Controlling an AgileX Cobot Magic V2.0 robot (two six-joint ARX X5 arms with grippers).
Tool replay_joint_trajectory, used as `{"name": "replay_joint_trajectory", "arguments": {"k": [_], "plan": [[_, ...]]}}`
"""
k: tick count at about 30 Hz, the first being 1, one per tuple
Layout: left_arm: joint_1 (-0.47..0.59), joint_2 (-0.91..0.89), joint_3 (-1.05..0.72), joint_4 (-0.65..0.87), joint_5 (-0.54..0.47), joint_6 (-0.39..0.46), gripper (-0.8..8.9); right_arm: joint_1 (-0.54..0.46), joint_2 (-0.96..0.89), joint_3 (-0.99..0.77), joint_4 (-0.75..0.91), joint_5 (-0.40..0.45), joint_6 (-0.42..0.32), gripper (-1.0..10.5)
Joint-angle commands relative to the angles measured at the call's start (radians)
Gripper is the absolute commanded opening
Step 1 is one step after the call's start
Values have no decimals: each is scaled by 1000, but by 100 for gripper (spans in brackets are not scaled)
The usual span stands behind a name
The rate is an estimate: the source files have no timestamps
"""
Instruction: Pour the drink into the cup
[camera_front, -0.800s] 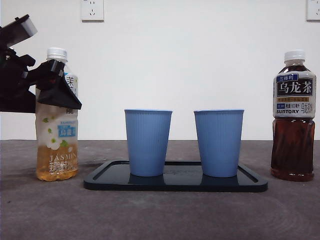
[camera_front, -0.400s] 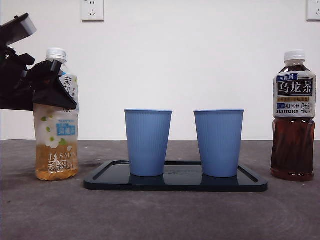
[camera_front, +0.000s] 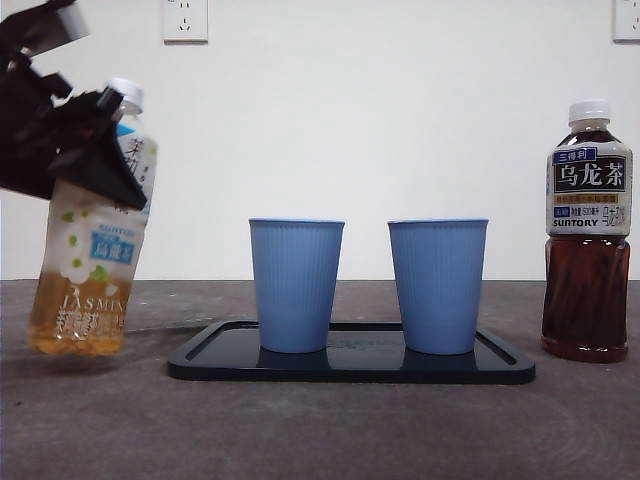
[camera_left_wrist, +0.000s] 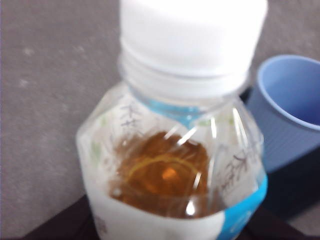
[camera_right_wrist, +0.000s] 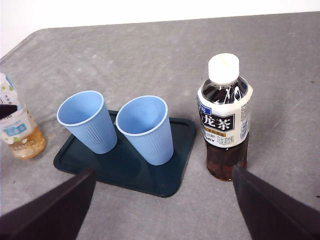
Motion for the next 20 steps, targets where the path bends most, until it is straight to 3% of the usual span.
{"name": "replay_joint_trajectory", "arguments": {"k": [1,7,20], "plan": [[-34,3,107,-102,1,33,182,4,3,12,12,4,10,436],[-114,48,278,-376,-161,93,182,4,3,12,23,4,10,436],[-283,259,590,-710,-530,177,182,4,3,12,23,3,10,436]]}}
